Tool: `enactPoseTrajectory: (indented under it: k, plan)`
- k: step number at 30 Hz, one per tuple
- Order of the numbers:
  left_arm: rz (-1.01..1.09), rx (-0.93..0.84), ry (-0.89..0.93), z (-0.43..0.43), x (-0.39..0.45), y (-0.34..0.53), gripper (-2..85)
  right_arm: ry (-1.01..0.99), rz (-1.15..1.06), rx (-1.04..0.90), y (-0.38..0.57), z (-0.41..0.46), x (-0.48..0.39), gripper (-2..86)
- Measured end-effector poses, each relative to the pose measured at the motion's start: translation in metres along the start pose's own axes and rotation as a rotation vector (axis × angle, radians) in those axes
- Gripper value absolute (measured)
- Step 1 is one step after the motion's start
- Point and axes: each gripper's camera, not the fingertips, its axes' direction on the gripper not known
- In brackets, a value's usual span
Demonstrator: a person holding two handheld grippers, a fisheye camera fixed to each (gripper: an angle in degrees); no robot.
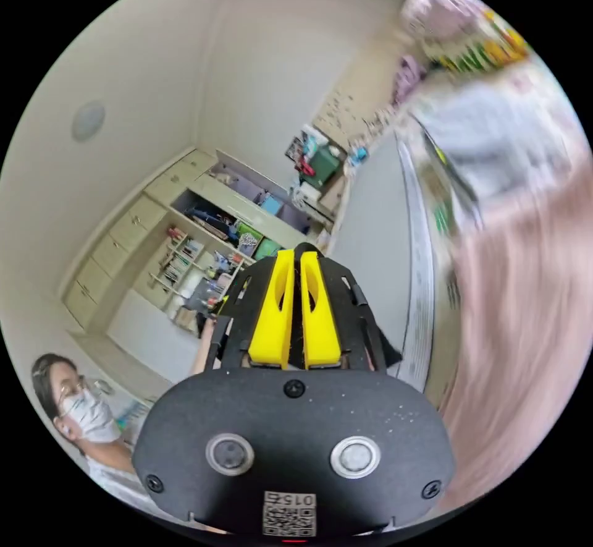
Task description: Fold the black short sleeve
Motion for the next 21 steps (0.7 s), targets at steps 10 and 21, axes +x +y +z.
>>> enactPoseTrajectory:
  k: [10,21]
  plan:
    - [0.389,0.531,-0.07,-0.145,0.213,-0.082,-0.7,0.008,-0.581,0.396,-0.078,-0.101,-0.287,-0.4]
    - [0.25,-0.111,0.008,-0.014,-0.03,0.164,-0.6,0.313,-0.162,-0.251,0.2,-0.014,-0.009,0.2]
